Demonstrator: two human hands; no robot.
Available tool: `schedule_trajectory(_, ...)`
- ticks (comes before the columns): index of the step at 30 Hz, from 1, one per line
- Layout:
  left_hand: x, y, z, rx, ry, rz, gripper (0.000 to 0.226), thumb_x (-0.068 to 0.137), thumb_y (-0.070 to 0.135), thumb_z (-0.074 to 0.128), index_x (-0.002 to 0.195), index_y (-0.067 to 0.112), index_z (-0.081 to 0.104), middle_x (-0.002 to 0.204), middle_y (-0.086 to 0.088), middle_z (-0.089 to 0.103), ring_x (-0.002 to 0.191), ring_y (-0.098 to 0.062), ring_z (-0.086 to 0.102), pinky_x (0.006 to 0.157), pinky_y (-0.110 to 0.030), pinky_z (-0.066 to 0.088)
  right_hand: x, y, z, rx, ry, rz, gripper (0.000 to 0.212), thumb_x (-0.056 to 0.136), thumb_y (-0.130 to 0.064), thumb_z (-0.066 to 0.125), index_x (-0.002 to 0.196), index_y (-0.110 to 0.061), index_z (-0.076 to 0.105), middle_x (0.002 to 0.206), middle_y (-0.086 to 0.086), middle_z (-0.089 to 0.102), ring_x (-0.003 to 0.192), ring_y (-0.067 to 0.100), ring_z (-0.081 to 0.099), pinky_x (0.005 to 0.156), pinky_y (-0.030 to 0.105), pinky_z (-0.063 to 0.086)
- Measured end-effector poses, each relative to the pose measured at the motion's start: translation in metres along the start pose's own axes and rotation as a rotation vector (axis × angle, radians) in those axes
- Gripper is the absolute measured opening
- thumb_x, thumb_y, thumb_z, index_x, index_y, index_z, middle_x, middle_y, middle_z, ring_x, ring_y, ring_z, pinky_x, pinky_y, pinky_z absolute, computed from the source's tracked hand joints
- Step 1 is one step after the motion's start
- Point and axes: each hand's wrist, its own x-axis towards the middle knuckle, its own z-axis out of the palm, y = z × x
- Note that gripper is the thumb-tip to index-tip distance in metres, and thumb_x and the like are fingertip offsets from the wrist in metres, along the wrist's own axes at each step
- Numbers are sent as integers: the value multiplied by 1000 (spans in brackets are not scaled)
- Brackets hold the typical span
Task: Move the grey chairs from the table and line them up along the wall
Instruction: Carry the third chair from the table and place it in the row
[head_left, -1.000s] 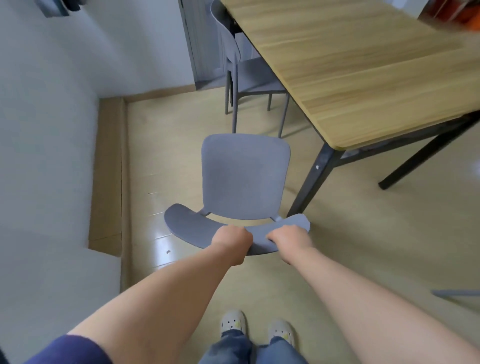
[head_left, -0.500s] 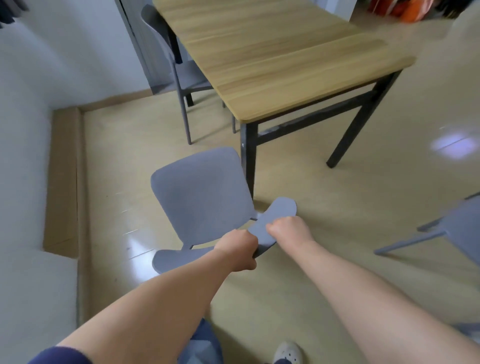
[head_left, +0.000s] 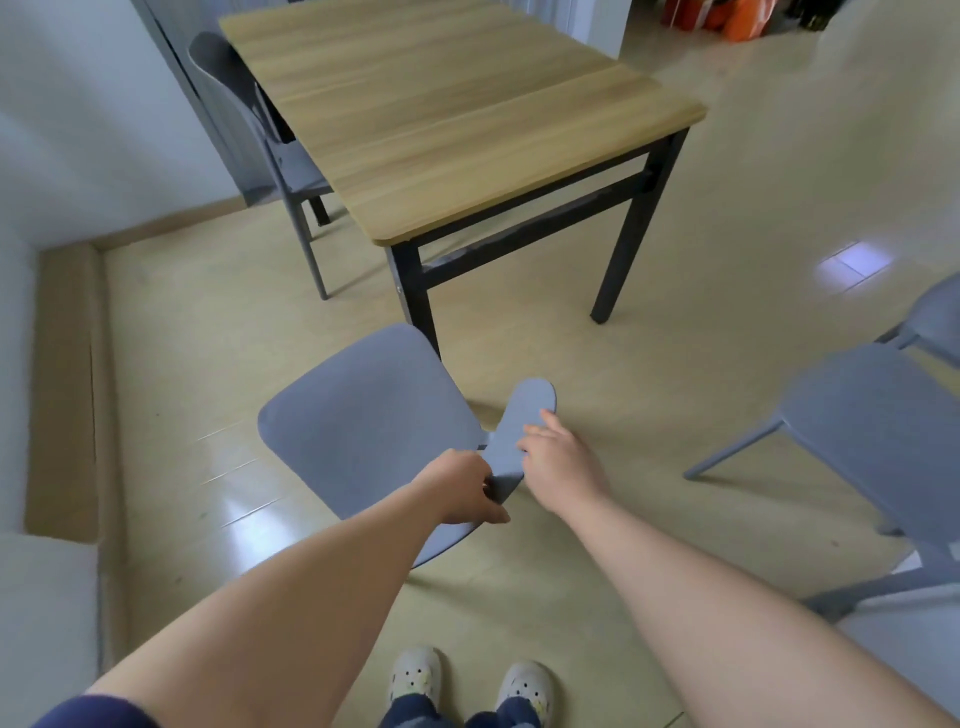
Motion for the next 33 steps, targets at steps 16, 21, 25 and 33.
schedule_trajectory(16, 13, -37, -31, -374, -105, -33, 47, 91, -5, 37, 128, 12, 58, 133, -11, 56, 123, -29, 54, 98, -37, 53, 33, -70, 25, 1143, 36, 939, 40, 75, 9, 56, 113, -3, 63, 116, 20, 67, 101, 37, 67, 62, 49, 60)
schedule_trajectory(21, 25, -35, -40, -243, -108, 37, 21, 84, 3, 45, 94, 16, 58, 104, -9, 57, 108, -28, 59, 89, -35, 50, 38, -73, 25, 1176, 224, 1033, 34, 83, 0, 53, 116, 0, 61, 121, 19, 65, 107, 35, 65, 85, 41, 56)
schedule_trajectory(25, 29, -23, -42, -204, -126, 101, 16, 87, 6, 45, 92, 15, 56, 98, -9, 59, 99, -26, 58, 91, -35, 48, 36, -66, 17, 1160, 360, 1031, 26, 88, -2, 49, 110, 4, 61, 118, 20, 66, 86, 29, 59, 72, 28, 42)
schedule_trajectory(33, 48, 9, -26, -228, -125, 107, 28, 87, 9, 42, 64, 25, 37, 82, -1, 44, 81, -18, 40, 65, -27, 32, 16, -6, 13, 1159, 531, 1084, 41, 91, -13, 56, 57, -8, 34, 69, 8, 46, 71, 25, 44, 58, 26, 33)
